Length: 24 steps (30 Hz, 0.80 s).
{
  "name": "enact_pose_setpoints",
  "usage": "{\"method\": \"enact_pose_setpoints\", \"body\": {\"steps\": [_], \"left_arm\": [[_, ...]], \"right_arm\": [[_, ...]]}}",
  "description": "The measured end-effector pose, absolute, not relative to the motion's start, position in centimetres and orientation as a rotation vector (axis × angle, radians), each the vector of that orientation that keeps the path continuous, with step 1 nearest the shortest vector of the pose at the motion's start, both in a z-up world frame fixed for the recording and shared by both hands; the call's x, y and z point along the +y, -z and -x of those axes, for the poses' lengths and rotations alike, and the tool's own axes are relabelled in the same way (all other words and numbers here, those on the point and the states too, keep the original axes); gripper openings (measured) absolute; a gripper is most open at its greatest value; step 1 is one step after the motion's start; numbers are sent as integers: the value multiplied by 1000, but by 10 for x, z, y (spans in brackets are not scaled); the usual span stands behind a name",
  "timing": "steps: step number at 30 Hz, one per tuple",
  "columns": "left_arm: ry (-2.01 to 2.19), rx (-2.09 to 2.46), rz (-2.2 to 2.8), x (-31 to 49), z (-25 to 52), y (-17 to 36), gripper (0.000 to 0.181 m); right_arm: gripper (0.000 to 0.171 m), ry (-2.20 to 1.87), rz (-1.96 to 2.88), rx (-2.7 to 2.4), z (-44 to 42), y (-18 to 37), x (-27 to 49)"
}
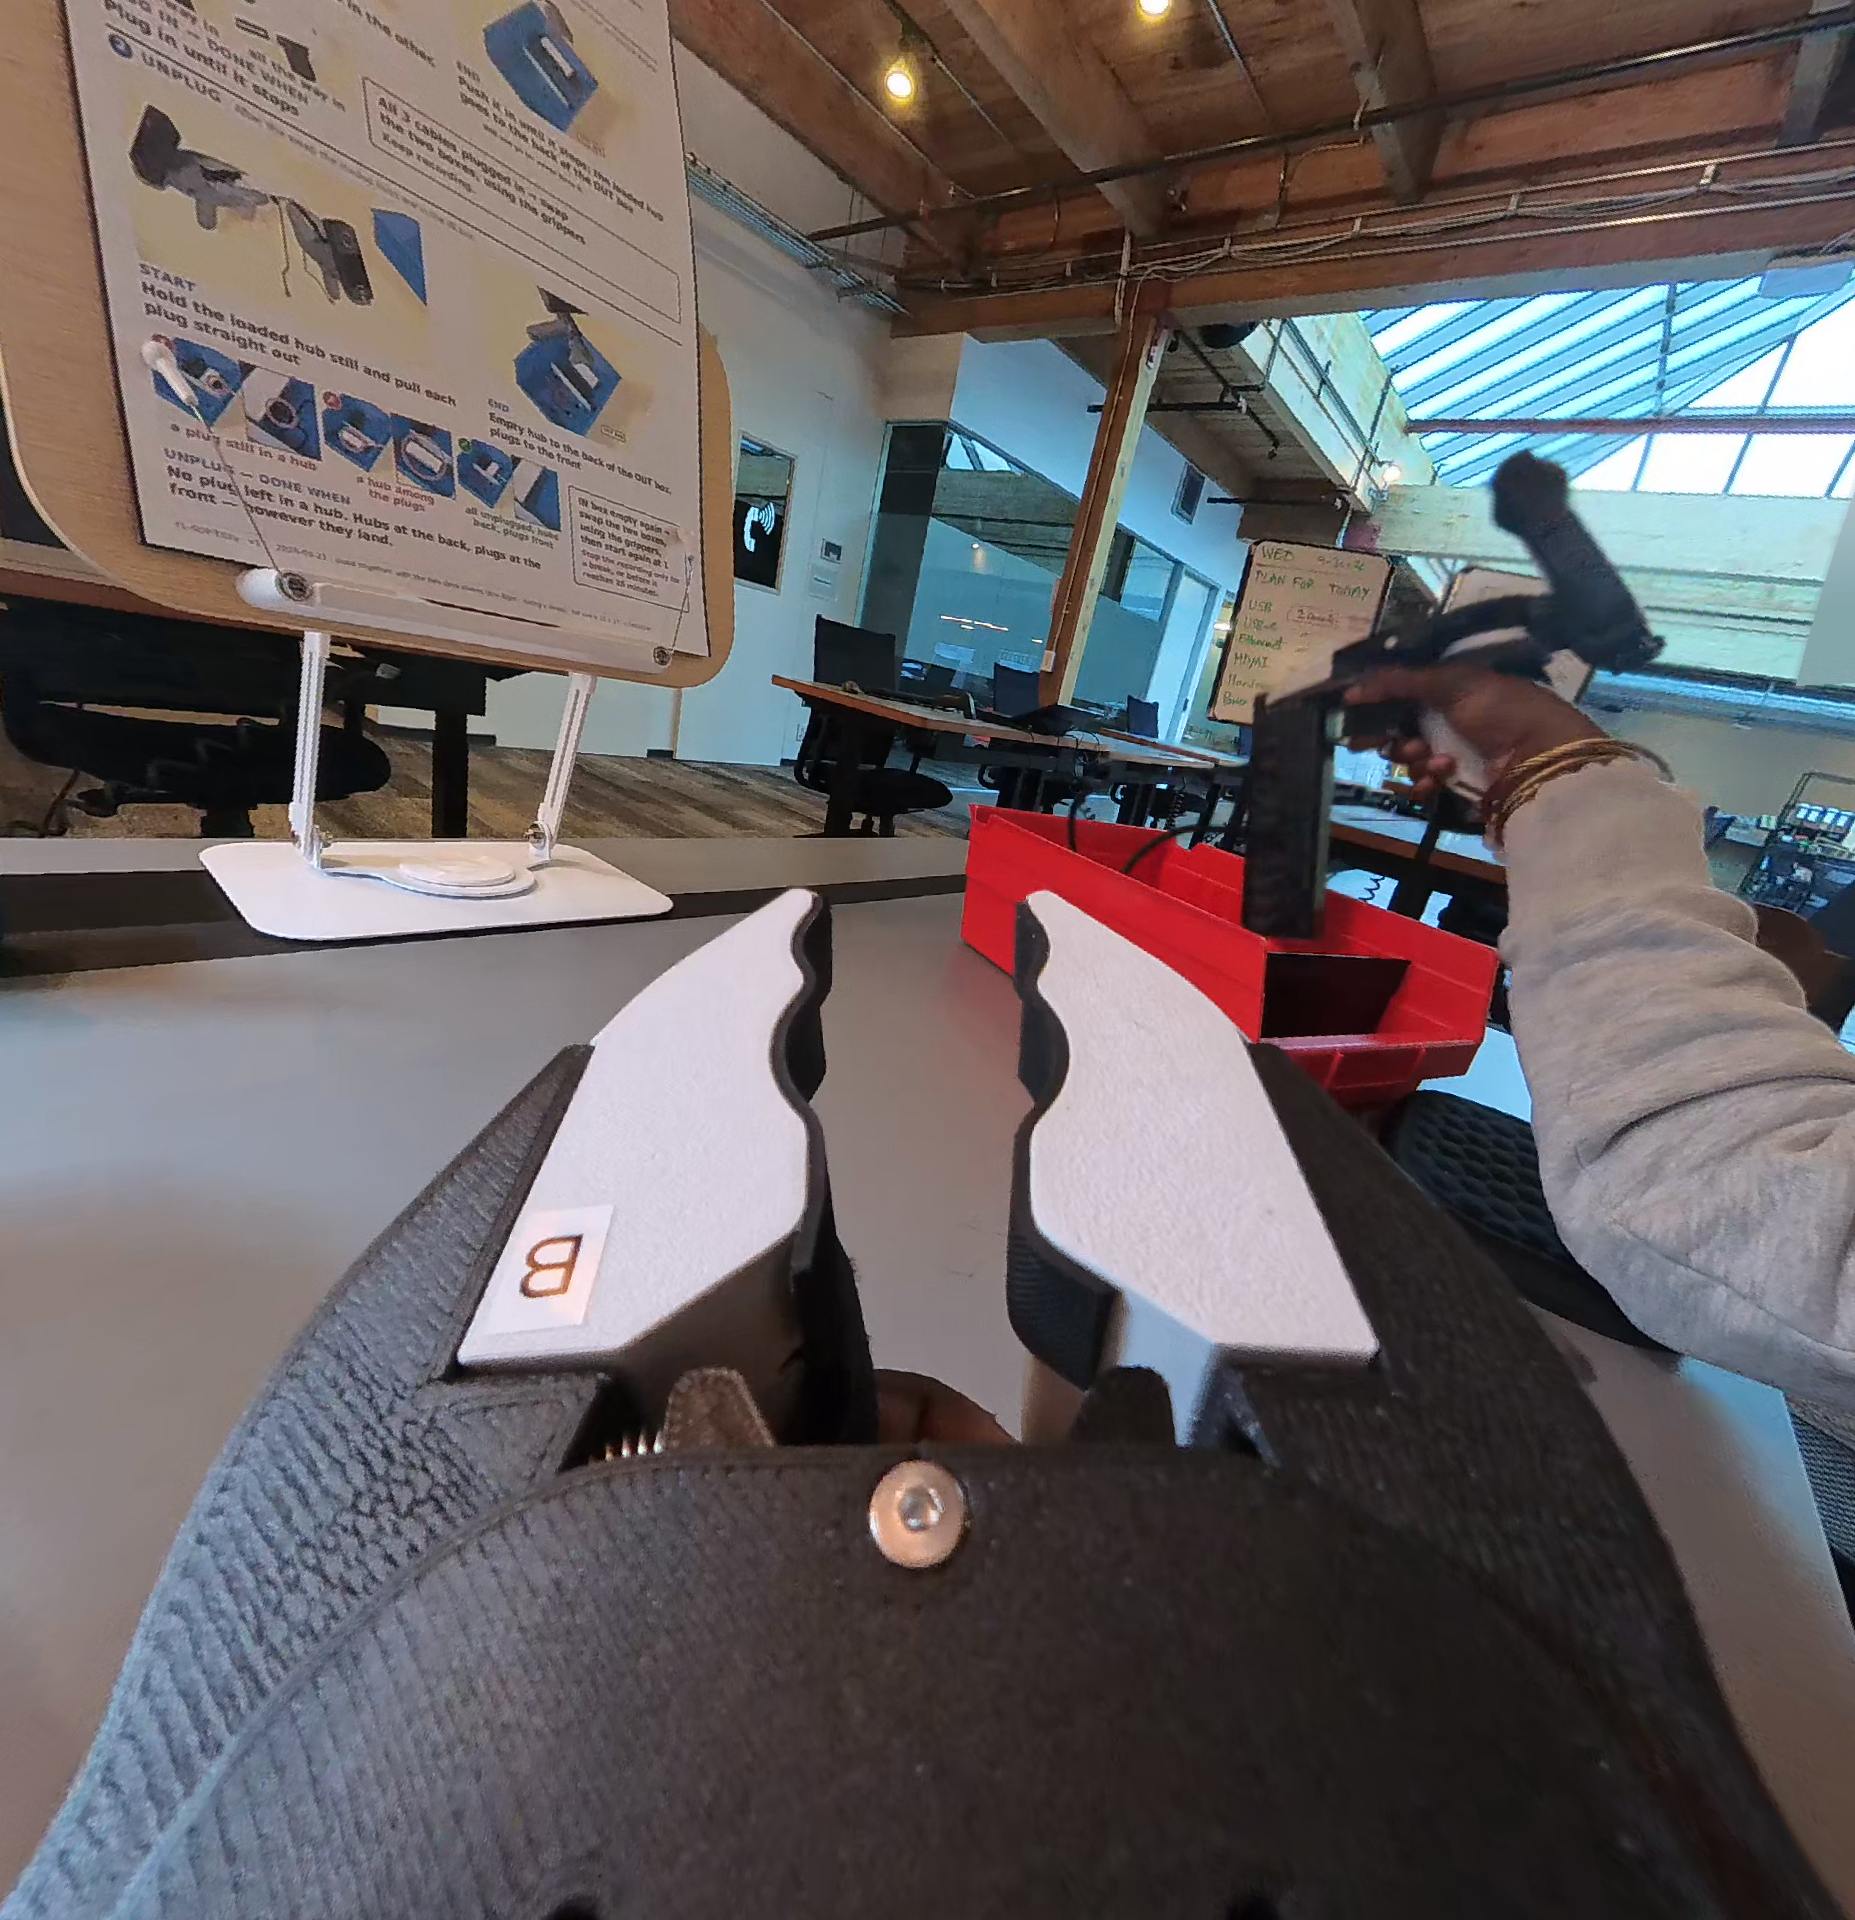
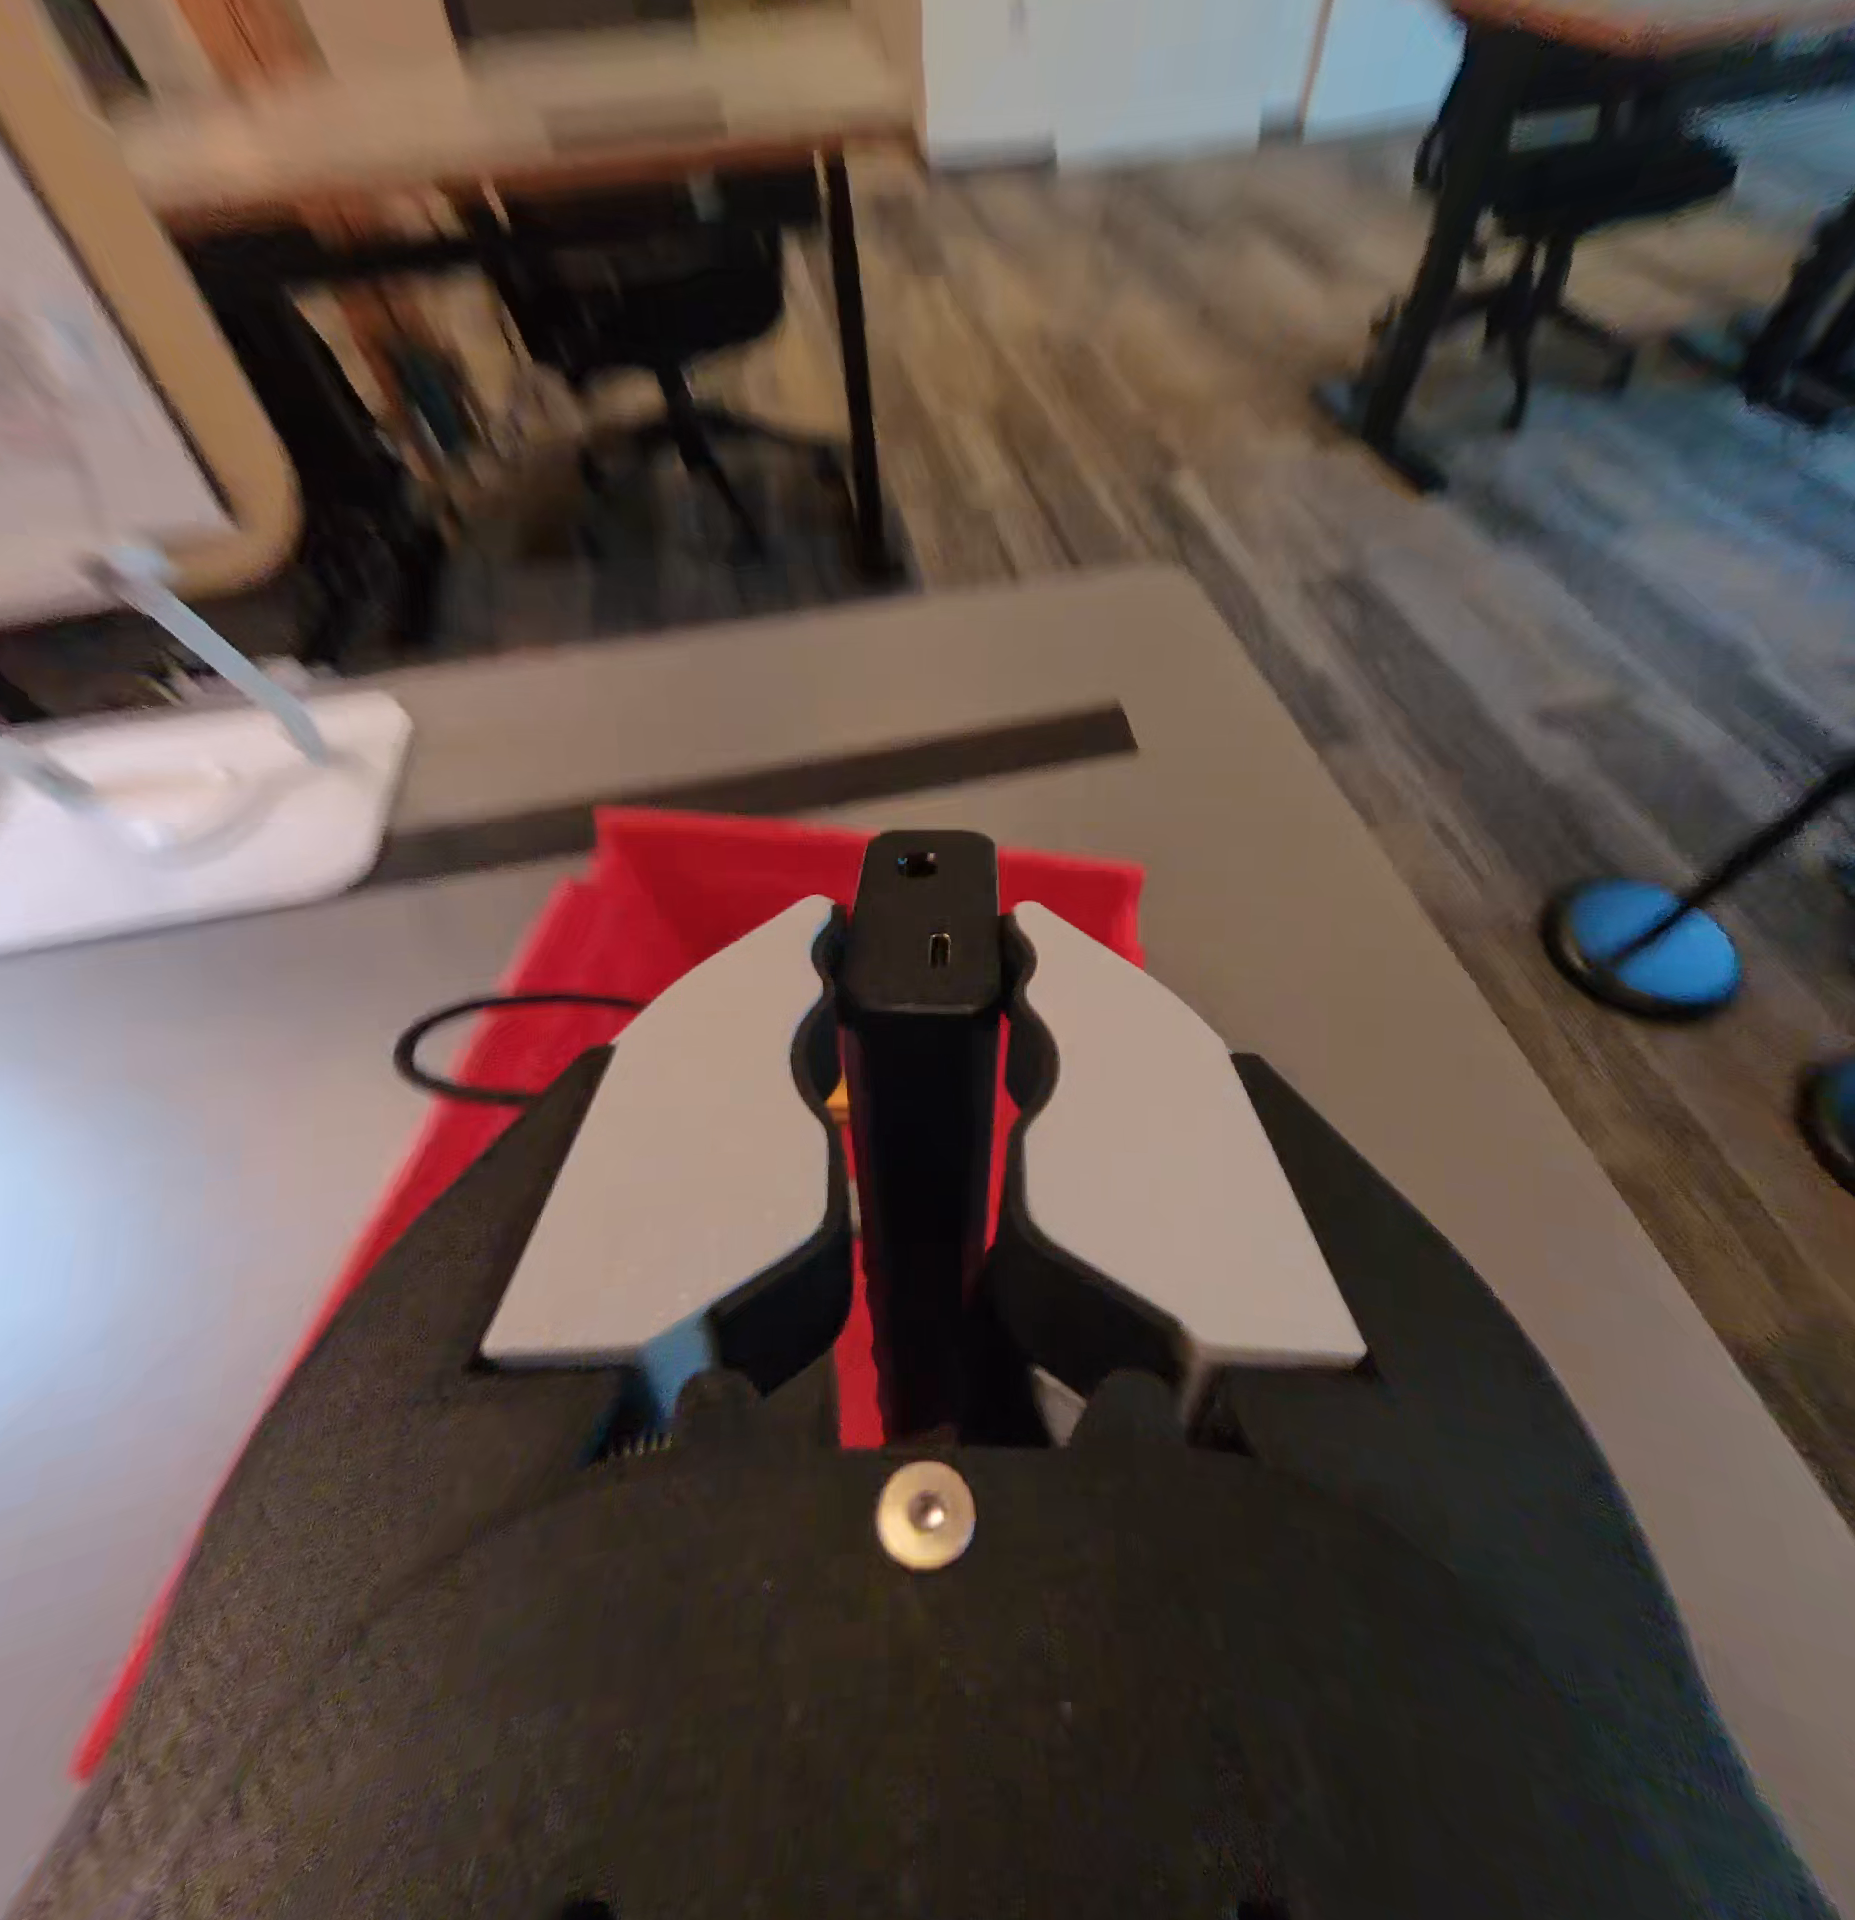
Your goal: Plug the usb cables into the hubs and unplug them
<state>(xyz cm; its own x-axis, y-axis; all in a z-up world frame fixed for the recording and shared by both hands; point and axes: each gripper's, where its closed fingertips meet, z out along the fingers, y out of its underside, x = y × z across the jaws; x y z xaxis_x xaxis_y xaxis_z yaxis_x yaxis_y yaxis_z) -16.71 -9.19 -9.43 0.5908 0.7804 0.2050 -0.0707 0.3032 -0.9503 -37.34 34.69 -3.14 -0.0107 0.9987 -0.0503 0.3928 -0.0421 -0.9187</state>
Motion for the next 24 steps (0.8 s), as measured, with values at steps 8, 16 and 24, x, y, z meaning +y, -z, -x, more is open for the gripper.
{"method": "enact_pose_setpoints", "body": {"steps": [8,16,24], "left_arm": [[-624,-767,1154,-89,168,98,34],[-614,-769,1163,-88,167,100,34],[-596,-769,1175,-85,167,101,34]], "right_arm": [[28,-914,1635,-1648,402,94,342],[28,-897,1546,-1600,424,96,335],[29,-902,1502,-1557,440,102,336]]}}
